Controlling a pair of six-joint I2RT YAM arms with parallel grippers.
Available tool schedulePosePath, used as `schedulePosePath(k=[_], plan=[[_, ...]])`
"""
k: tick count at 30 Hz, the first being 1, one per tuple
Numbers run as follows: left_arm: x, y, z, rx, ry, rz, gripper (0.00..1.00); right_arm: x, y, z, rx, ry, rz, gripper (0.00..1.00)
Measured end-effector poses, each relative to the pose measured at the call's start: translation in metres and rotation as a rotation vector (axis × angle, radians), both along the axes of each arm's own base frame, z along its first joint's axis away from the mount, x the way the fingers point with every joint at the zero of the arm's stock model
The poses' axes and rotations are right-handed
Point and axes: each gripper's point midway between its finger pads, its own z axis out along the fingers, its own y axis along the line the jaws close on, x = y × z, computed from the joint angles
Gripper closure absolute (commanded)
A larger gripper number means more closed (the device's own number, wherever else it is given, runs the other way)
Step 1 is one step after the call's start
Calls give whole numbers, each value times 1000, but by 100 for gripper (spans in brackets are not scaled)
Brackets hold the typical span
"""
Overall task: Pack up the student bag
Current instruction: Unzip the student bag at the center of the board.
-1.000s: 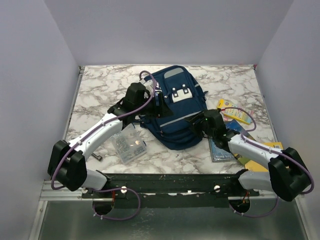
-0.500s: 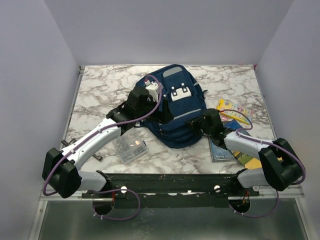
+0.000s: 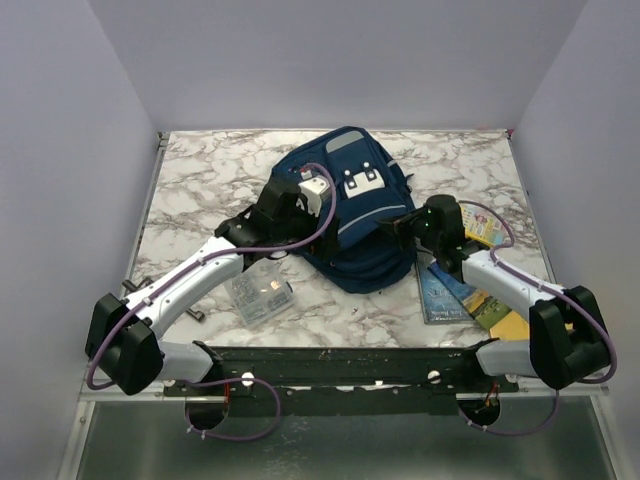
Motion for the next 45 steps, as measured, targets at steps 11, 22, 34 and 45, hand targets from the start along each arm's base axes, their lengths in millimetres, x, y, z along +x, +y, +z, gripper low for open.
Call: schedulePosePath(k=[11, 22, 34, 45], plan=[[-4, -7, -67, 72, 57, -49, 37, 2, 4, 10, 79, 42, 81, 99], [2, -13, -88, 51, -43, -26, 44, 1, 3, 13, 106, 51, 86, 99], [13, -21, -101, 54, -39, -16, 57, 0, 4, 15, 113, 49, 90, 99], [28, -7, -109, 164, -26, 73, 89, 0, 2, 17, 110, 45, 89, 100]])
